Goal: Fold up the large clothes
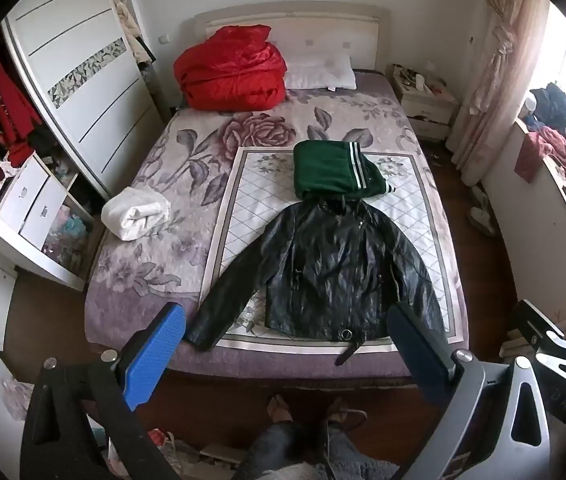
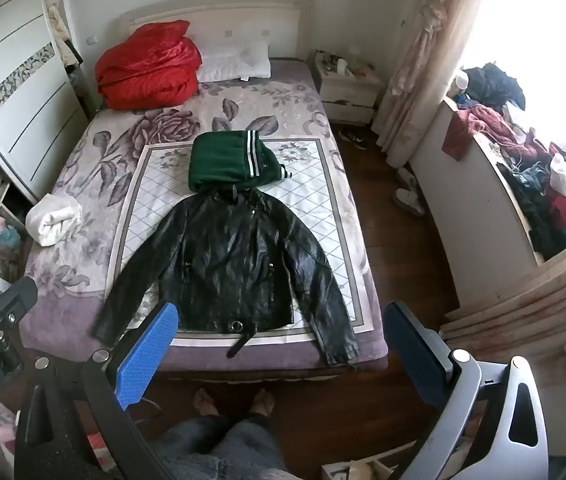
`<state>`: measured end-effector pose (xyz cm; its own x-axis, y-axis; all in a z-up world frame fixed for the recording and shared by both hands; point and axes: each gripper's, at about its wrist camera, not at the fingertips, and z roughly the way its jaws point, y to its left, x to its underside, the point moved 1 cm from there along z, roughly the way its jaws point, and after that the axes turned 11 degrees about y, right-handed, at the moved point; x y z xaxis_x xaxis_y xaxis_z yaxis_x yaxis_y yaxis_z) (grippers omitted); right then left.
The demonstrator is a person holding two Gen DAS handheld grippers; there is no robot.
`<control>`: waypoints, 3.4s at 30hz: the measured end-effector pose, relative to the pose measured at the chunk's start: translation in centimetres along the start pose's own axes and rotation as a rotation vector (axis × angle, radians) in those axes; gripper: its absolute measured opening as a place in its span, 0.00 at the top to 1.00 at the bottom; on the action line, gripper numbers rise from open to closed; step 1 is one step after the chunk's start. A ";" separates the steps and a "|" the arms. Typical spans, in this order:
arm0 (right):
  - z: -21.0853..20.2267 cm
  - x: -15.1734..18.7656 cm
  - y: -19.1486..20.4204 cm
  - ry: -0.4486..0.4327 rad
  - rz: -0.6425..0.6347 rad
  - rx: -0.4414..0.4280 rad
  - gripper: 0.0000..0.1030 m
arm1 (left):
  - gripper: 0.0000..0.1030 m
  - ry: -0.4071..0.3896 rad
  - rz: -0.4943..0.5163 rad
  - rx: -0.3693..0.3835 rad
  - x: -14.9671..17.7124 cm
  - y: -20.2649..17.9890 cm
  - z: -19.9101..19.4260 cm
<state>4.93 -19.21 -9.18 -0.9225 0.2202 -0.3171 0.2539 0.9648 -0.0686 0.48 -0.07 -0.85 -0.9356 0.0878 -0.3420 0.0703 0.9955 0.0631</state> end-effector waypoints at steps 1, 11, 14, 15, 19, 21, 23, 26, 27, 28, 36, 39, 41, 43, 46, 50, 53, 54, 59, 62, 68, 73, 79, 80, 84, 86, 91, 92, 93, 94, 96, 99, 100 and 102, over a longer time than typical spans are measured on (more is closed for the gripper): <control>0.0 0.0 0.0 0.003 0.000 0.001 0.00 | 0.00 0.001 0.000 0.005 0.0 0.0 0.0; 0.1 0.0 -1.2 0.001 -0.004 0.013 0.00 | 0.00 0.010 0.000 0.011 0.0 0.1 0.1; 0.2 -0.2 -1.8 -0.001 -0.002 0.016 0.00 | 0.00 0.012 0.001 0.011 0.0 0.1 0.1; 0.2 -0.3 -2.0 0.000 -0.003 0.016 0.00 | 0.00 0.012 0.001 0.011 0.0 0.1 0.1; -0.3 -1.1 -2.0 -0.004 -0.005 0.019 0.00 | 0.00 0.013 0.001 0.010 -0.1 0.1 0.1; -0.4 -1.2 -2.0 -0.002 -0.004 0.019 0.00 | 0.00 0.014 0.001 0.012 -0.1 0.1 0.1; -0.5 -1.2 -1.9 -0.002 -0.009 0.021 0.00 | 0.00 0.012 -0.001 0.012 0.0 0.1 0.1; -0.5 -1.3 -1.8 0.000 -0.009 0.020 0.00 | 0.00 0.013 -0.001 0.014 -0.1 0.1 0.1; -0.5 -1.4 -1.9 -0.001 -0.010 0.021 0.00 | 0.00 0.012 -0.001 0.013 -0.1 0.1 0.1; -0.5 -1.3 -2.0 -0.003 -0.008 0.022 0.00 | 0.00 0.013 0.000 0.013 -0.1 0.1 0.1; -0.6 -1.5 -1.8 -0.005 -0.007 0.023 0.00 | 0.00 0.013 -0.001 0.017 -0.1 0.1 0.1; -0.5 -1.5 -1.6 -0.006 -0.006 0.023 0.00 | 0.00 0.013 -0.001 0.017 0.0 0.1 0.1; -0.6 -1.5 -1.7 -0.006 -0.006 0.022 0.00 | 0.00 0.013 -0.002 0.016 -0.1 0.1 0.1; -0.7 -1.6 -1.8 -0.007 -0.006 0.024 0.00 | 0.00 0.014 -0.001 0.018 0.0 0.1 0.1; -0.7 -1.6 -1.8 -0.008 -0.006 0.025 0.00 | 0.00 0.015 -0.001 0.020 -0.1 -0.4 0.3; -0.6 -1.5 -1.7 -0.010 -0.006 0.023 0.00 | 0.00 0.015 -0.003 0.021 -0.1 -0.4 0.3; -0.6 -1.4 -1.7 -0.012 -0.006 0.023 0.00 | 0.00 0.014 -0.002 0.021 -0.4 -0.6 0.4; -0.8 -1.8 -1.8 -0.012 -0.006 0.023 0.00 | 0.00 0.013 -0.002 0.021 -1.0 -1.3 0.6; -1.2 -2.8 -1.7 -0.013 -0.007 0.024 0.00 | 0.00 0.014 -0.002 0.023 -0.8 -1.0 0.5; -1.2 -2.8 -1.7 -0.012 -0.005 0.023 0.00 | 0.00 0.012 -0.003 0.022 -1.0 -1.2 0.6; -1.4 -2.8 -1.8 -0.015 -0.005 0.023 0.00 | 0.00 0.011 -0.003 0.023 -1.0 -1.1 0.5; -1.2 -2.6 -1.6 -0.016 -0.007 0.024 0.00 | 0.00 0.010 -0.003 0.024 -0.9 -1.0 0.5; -1.4 -2.8 -1.8 -0.016 -0.005 0.024 0.00 | 0.00 0.010 -0.004 0.025 -0.9 -1.0 0.5; -1.3 -2.6 -1.7 -0.017 -0.005 0.023 0.00 | 0.00 0.009 -0.005 0.026 -0.8 -0.9 0.5; -1.4 -2.7 -1.7 -0.018 -0.006 0.025 0.00 | 0.00 0.009 -0.009 0.027 -2.7 -2.4 0.7; -1.3 -2.6 -1.7 -0.019 -0.005 0.023 0.00 | 0.00 0.008 -0.006 0.026 -2.5 -2.2 0.6; -1.4 -2.7 -1.8 -0.021 -0.003 0.024 0.00 | 0.00 0.005 -0.005 0.027 -2.2 -1.9 0.6; -1.3 -2.5 -1.6 -0.020 -0.004 0.024 0.00 | 0.00 0.003 -0.004 0.028 -2.7 -2.3 0.6; -1.4 -2.7 -1.7 -0.020 -0.002 0.024 0.00 | 0.00 0.002 -0.003 0.026 -3.2 -2.4 0.4; -1.5 -2.8 -1.8 -0.019 -0.001 0.024 0.00 | 0.00 0.001 -0.001 0.026 -3.9 -2.7 0.7; -1.4 -2.7 -1.7 -0.017 -0.004 0.024 0.00 | 0.00 -0.003 -0.003 0.029 -5.3 -2.1 -0.1; -1.4 -2.7 -1.7 -0.018 -0.004 0.025 0.00 | 0.00 -0.001 -0.006 0.036 -6.0 -2.1 -0.2; -1.4 -2.7 -1.7 -0.017 -0.003 0.022 0.00 | 0.00 -0.001 -0.005 0.036 -5.5 -1.8 -0.2; -1.3 -2.6 -1.6 -0.019 -0.002 0.024 0.00 | 0.00 0.000 -0.004 0.039 -6.2 -1.8 0.2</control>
<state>6.56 -21.18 -6.98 -0.9174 0.2155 -0.3345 0.2594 0.9614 -0.0922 6.19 -2.37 0.95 -0.9360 0.0837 -0.3419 0.0798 0.9965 0.0253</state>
